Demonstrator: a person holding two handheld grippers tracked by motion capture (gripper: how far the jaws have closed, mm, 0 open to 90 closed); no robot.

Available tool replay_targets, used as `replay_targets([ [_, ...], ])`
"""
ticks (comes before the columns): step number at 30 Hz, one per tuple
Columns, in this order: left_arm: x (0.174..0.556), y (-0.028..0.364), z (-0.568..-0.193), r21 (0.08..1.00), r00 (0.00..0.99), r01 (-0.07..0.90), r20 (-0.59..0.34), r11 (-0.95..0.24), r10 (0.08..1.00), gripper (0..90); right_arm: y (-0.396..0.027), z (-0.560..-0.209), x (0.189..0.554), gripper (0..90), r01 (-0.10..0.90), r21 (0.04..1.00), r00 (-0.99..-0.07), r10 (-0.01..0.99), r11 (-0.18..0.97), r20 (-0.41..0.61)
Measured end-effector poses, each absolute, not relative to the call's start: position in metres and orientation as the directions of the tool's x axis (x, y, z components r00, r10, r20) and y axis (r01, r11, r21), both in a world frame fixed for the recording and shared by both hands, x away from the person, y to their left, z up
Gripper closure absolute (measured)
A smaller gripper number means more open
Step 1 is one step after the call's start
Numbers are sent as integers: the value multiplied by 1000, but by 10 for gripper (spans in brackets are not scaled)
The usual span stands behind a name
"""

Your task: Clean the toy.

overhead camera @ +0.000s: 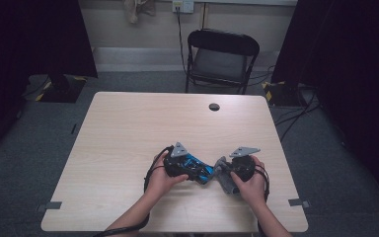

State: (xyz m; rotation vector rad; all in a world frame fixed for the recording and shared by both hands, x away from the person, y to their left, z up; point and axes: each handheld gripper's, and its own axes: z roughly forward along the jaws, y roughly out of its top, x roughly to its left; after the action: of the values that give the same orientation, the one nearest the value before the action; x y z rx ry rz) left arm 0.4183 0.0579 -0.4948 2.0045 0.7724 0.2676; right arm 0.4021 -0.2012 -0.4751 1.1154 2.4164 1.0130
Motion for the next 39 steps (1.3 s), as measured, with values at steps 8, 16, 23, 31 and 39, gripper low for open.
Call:
replay_targets([
  [8, 418, 58, -496, 841, 777, 411, -121, -353, 617, 121, -209, -474, 401, 386, 574, 707, -631, 773, 413, 60],
  [16, 418, 58, -495, 836, 778, 416, -122, -359, 616, 121, -217, -470, 377, 282, 553, 705, -657, 753, 445, 40],
  [23, 420, 57, -493, 829, 779, 420, -120, -370, 615, 118, -219, -485, 373, 368, 562, 689, -658, 752, 457, 38],
  [31, 423, 55, -489, 804, 783, 436, -118, -404, 611, 118, -221, -485, 374, 629, 580, 682, -632, 774, 445, 33],
  [39, 421, 59, -478, 793, 800, 446, -144, -416, 582, 162, -221, -483, 374, 706, 597, 682, -605, 795, 422, 38],
])
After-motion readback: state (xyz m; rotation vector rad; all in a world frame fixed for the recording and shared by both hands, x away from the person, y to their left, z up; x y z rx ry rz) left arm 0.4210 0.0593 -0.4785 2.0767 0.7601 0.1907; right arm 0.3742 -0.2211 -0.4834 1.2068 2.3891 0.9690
